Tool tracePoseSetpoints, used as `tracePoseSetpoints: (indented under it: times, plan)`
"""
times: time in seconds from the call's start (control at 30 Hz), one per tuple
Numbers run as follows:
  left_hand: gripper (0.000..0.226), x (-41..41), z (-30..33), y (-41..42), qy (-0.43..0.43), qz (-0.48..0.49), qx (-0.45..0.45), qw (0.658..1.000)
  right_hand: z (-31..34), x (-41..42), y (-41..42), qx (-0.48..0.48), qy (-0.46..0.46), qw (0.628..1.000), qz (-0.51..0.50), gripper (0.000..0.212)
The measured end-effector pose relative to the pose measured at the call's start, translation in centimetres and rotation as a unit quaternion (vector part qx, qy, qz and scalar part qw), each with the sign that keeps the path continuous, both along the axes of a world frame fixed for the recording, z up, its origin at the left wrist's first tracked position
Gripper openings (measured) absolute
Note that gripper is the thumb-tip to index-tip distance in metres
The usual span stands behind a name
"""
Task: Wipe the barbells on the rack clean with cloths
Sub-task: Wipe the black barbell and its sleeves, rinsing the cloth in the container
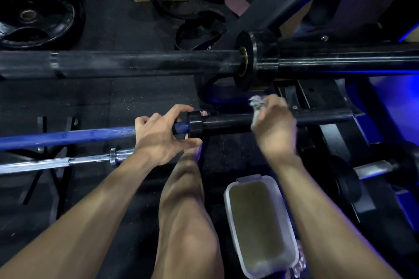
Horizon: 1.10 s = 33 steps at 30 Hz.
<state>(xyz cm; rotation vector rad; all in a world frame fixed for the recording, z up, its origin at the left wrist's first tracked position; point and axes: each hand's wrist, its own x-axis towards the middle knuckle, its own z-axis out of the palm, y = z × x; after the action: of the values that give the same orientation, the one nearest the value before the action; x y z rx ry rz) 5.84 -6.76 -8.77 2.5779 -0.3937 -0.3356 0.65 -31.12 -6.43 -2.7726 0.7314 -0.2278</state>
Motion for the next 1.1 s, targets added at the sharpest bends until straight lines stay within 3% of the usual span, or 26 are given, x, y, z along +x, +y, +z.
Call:
tracePoseSetpoints:
  times: [0.17,0.43,0.67,0.83,1.03,1.1]
  plan:
    - [0.076,0.0,-0.2,0.2,-0.01,-0.003,0.008,1.0,-1.0,-0.1,7.0,-0.024,-0.009,0.984,0.176,0.029]
    - [0.075,0.1,-0.2,0.2,-0.017,-0.003,0.001,1.0,1.3,1.1,-4.3,-0.039,0.046,0.998,0.004,0.018]
    - [0.081,-0.1,-0.6,0.3,-0.019,-0.005,0.007,1.0,0.3,2.4,2.3,0.007,0.028,0.998,0.054,0.017]
    - [0.088,0.2,-0.3,0.2,-0.003,-0.002,0.021,1.0,0.7,2.8,9.4,0.085,0.051,0.981,0.167,0.026]
    - [0.072,0.2,-0.1,0.3,0.015,0.01,-0.017,1.0,1.0,1.2,0.3,0.0,0.06,0.998,0.0,0.02]
    - [0.065,0.1,0.0,0.2,0.01,0.009,-0.022,1.0,0.8,1.0,0.9,-0.008,0.045,0.998,-0.048,0.019]
